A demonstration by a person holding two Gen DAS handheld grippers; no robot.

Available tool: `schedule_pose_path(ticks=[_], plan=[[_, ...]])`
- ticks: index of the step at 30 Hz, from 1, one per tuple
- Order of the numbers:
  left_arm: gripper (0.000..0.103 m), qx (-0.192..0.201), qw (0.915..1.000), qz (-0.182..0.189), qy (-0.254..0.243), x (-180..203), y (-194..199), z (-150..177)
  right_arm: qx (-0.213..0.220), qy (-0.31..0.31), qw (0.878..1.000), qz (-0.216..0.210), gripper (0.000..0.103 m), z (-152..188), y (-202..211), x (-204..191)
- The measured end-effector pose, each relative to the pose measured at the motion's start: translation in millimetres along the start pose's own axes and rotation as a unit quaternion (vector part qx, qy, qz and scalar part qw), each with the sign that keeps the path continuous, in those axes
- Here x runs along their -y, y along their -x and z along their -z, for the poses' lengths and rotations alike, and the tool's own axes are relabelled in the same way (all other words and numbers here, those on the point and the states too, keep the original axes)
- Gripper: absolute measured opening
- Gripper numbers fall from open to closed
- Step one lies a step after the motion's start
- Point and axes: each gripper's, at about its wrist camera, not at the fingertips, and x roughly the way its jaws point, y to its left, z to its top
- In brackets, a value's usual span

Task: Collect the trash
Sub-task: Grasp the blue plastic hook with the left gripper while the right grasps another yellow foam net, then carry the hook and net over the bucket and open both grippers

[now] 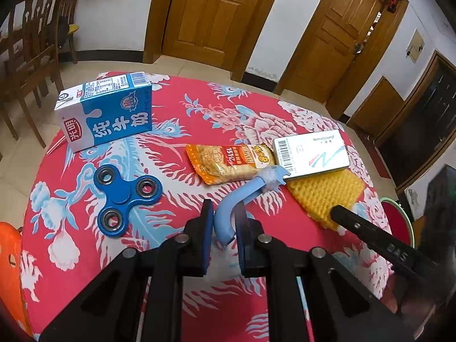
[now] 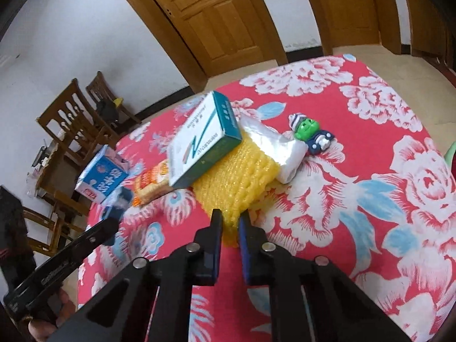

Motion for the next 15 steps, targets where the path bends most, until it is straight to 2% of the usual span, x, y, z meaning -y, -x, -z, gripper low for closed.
schedule_pose_path(ticks=[5,15], plan=[[0.014,-0.003,1.0000,0.006,-0.004,9,3,4,0.022,-0.003,1.000,-0.013,0.013,16,29,-3],[0.014,-0.011,0.9989,0.030,-0.035,42,17,17,0.061,-0.019,0.998,-0.005,0.013,44,91,12]])
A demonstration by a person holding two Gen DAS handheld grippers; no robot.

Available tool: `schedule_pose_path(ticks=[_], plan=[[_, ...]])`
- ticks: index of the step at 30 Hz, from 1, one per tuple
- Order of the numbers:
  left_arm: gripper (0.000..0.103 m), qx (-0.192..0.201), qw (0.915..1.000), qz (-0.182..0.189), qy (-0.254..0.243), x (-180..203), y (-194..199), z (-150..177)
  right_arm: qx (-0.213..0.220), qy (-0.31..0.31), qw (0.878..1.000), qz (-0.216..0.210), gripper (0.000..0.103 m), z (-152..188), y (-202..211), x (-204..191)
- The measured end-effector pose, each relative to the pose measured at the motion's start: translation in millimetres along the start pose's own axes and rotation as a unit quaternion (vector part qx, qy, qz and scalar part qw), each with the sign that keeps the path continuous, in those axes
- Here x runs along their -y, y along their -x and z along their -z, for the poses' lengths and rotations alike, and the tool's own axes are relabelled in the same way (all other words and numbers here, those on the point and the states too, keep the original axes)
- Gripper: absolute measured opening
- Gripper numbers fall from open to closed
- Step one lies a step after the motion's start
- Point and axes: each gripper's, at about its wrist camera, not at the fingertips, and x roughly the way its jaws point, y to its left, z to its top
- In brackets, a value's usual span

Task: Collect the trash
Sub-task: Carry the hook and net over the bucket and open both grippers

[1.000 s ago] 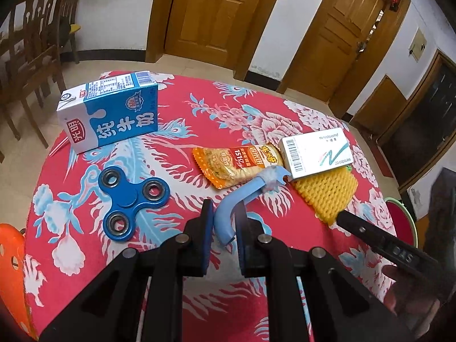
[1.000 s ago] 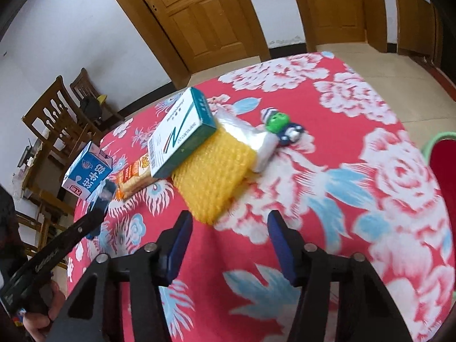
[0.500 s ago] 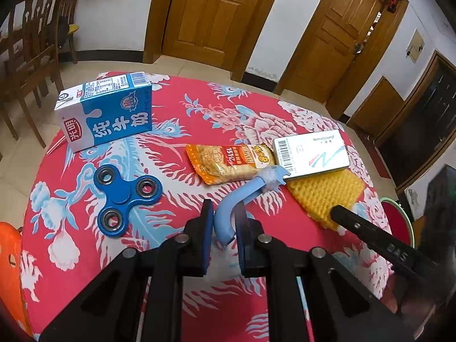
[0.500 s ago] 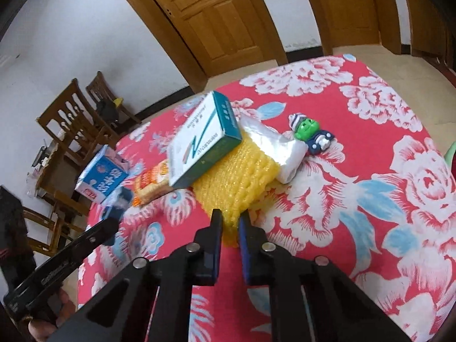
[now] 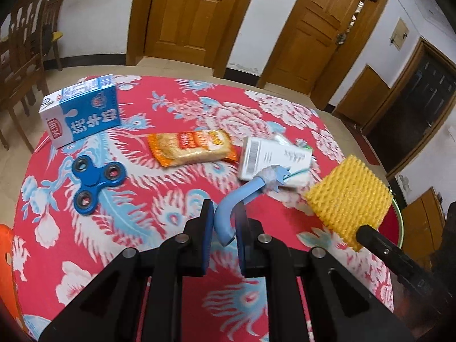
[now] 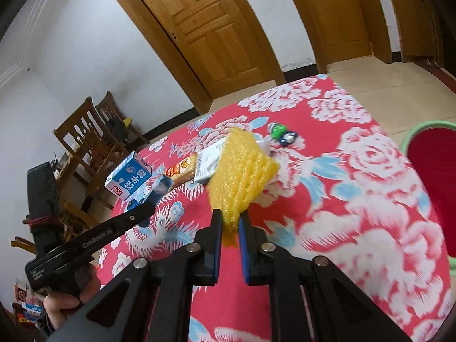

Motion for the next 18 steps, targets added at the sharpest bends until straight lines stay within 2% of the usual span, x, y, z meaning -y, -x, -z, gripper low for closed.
schedule_pose_path(ticks=[9,18], plan=[[0.014,-0.016,0.9987,0.029,-0.038,44,3,8,0.034,-0.043,0.998,0.034,0.013,12,45,37],[0.014,-0.034,0.9942,0.059,-0.083,96,-5,14,0.069,-0.093,0.991,0.070,0.013,18,82,87]])
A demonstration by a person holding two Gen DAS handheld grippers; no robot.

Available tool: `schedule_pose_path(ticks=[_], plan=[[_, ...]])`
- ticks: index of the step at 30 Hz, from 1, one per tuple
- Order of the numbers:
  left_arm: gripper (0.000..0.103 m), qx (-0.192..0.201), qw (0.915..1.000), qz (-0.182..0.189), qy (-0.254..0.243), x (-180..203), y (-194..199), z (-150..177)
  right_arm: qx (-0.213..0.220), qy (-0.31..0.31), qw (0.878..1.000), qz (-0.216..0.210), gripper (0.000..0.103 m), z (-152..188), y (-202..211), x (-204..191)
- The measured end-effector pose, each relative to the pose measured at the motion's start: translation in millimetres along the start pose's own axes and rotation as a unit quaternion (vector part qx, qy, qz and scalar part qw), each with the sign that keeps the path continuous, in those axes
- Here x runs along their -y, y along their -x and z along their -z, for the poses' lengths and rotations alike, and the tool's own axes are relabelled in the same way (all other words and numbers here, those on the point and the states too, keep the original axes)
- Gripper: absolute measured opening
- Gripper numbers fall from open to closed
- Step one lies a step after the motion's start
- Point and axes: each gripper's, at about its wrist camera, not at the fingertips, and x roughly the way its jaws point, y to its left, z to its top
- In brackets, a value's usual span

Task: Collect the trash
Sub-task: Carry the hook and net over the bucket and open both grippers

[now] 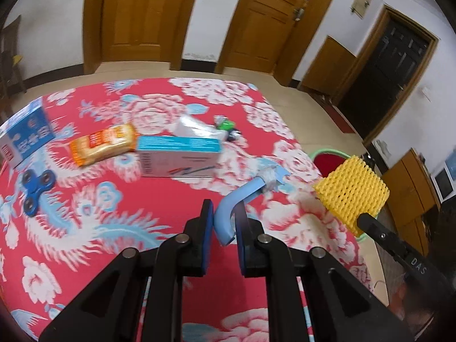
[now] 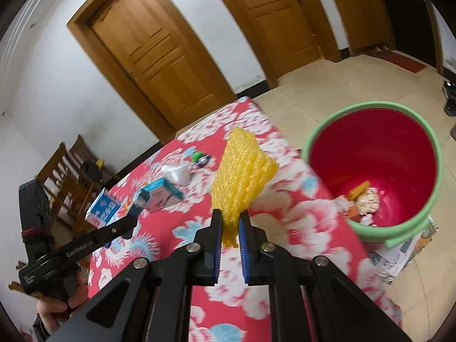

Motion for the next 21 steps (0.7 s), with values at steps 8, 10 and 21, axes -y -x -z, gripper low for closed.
schedule_pose_path(ticks=[8,10,21], plan=[[0.014,-0.022,0.9979,0.020,-0.057,50,-19,2,0.015,-0.042,0.999,0.024,0.013,-5,17,42],[0.014,-0.023,0.9971,0.026,-0.068,61,-22,3,0.018,-0.050,0.998,0.031,0.013,-6,20,51],[0.014,-0.041,0.9898,0.048,-0.127,120,-58,1,0.030,-0.091,0.993,0.075,0.014,-12,28,102]])
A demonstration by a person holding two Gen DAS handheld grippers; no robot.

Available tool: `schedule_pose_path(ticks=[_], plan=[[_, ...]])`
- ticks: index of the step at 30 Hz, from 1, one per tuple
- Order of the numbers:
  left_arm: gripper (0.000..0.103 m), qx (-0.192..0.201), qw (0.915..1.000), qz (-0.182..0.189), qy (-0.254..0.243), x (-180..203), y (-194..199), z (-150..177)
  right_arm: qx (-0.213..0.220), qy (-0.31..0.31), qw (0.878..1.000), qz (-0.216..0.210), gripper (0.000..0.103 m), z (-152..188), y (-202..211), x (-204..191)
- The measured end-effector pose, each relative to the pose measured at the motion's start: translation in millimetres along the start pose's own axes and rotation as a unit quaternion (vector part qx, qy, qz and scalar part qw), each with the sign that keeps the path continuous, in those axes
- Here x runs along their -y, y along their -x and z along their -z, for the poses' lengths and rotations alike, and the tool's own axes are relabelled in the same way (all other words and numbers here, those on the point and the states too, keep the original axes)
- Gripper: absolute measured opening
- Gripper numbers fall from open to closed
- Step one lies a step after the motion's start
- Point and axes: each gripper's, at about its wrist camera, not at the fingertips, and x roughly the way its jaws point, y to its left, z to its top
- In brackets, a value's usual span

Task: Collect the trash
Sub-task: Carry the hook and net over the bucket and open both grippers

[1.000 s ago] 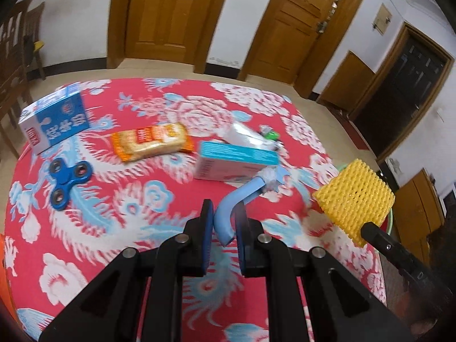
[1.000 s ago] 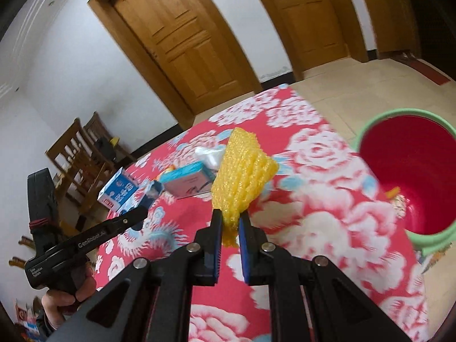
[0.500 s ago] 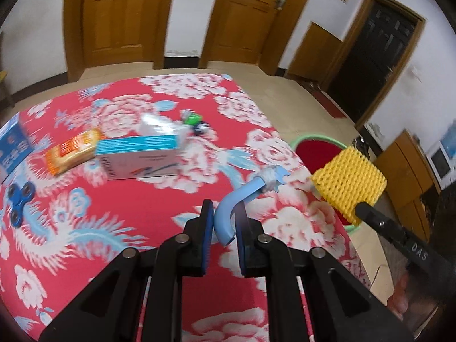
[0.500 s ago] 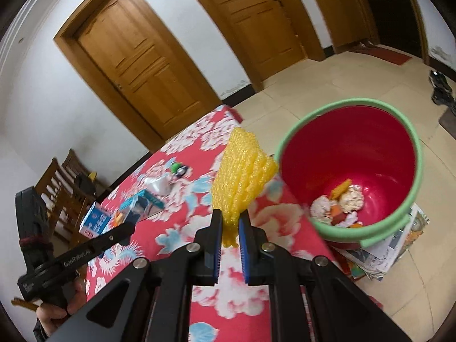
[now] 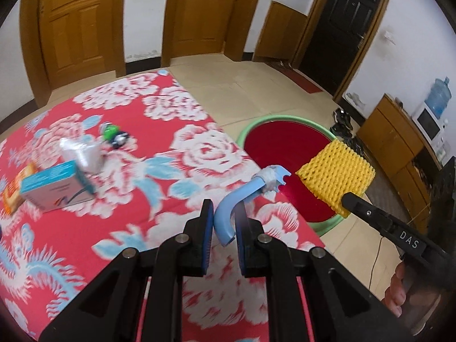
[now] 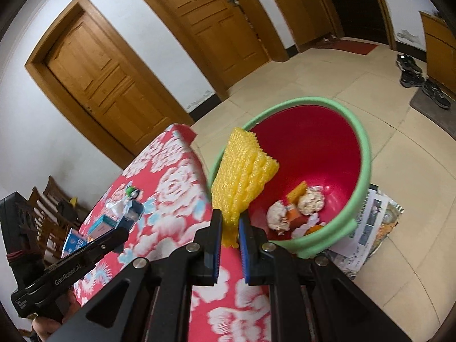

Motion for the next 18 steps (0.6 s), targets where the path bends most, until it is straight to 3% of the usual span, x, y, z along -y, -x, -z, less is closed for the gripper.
schedule_pose_path(ticks=[18], plan=[[0.014,-0.033,0.9982,0.017,-0.047,52,-80,-33,-0.013,-0.041,0.998,0.036,0.019,-19,-25,58]])
